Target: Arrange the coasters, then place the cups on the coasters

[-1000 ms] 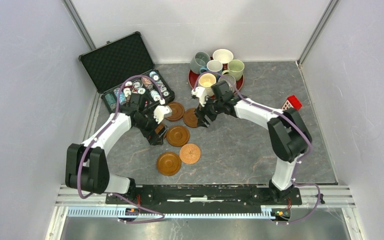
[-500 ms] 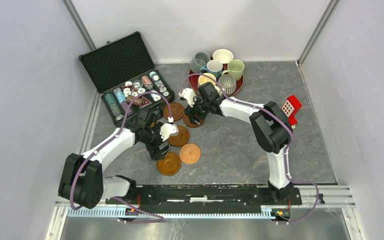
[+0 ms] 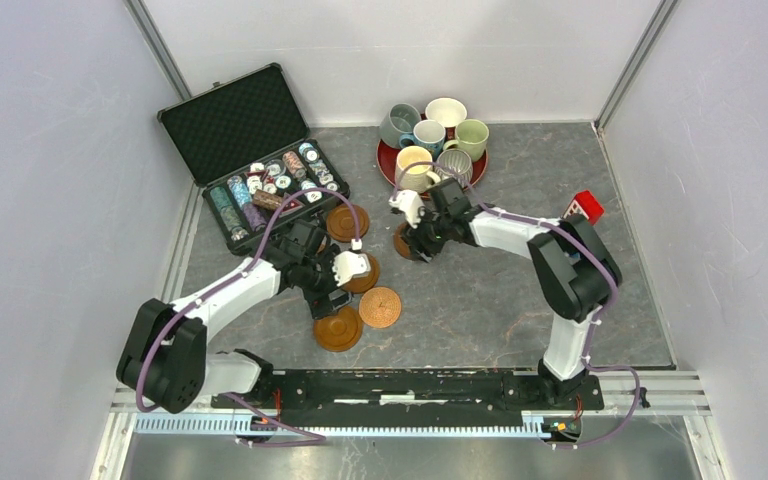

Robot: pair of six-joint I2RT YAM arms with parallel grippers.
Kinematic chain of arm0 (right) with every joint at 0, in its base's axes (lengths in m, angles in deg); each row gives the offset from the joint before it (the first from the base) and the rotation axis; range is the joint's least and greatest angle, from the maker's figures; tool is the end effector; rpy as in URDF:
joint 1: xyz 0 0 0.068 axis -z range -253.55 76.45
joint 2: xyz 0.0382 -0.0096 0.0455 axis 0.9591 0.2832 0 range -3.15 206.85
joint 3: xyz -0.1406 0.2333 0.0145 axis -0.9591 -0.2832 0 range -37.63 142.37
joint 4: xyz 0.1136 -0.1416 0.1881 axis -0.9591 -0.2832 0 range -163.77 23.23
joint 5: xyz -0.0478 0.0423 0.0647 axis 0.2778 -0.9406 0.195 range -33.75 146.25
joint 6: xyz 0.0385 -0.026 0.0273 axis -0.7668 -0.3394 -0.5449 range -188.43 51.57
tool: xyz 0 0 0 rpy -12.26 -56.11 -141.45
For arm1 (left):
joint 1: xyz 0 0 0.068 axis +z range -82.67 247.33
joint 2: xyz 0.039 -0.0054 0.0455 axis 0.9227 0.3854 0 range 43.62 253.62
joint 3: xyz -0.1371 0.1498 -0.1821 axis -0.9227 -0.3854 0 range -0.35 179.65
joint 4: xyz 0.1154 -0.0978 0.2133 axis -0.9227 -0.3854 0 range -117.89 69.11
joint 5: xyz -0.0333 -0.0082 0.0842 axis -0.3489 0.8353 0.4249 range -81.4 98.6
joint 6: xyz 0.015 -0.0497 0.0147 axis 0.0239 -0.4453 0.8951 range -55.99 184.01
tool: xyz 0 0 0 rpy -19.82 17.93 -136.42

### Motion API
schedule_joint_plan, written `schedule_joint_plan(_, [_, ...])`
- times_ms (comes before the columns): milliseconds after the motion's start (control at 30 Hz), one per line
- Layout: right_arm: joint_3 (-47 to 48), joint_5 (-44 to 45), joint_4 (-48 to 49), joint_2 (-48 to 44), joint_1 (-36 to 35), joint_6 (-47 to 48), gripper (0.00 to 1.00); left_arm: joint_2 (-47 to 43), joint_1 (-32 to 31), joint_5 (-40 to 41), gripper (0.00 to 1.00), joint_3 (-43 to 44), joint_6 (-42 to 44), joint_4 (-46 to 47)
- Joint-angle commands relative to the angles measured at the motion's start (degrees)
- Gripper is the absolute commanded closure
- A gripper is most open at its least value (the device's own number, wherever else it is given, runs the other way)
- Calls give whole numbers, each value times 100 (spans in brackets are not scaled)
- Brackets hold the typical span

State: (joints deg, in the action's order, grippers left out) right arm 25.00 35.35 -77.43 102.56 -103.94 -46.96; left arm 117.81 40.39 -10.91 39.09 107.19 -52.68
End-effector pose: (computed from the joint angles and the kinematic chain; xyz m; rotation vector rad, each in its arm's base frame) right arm 0.3168 0.2006 0.1576 -1.2246 2.1747 0.5215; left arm 0.1965 -0.1132 0.1784 1.6095 2.1278 -0.3757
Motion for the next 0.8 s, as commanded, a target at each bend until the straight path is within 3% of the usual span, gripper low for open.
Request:
schedule_joint_plan(0, [-685,425,-577,-381,595,505,44,282,-382,139,5,113,-9,468])
schedule_joint_plan(100, [-886,567,-618,-528,1074,731,44,523,-712,397,6,165,39,591])
schedule_joint_plan(333, [-886,1194,-405,-423,1916,924,44,650,-745,334,6,377,-362,847])
schedule_joint_plan(767, [923,1584,-377,731,2869,792,45,459,-119,-225,5,605,-791,731])
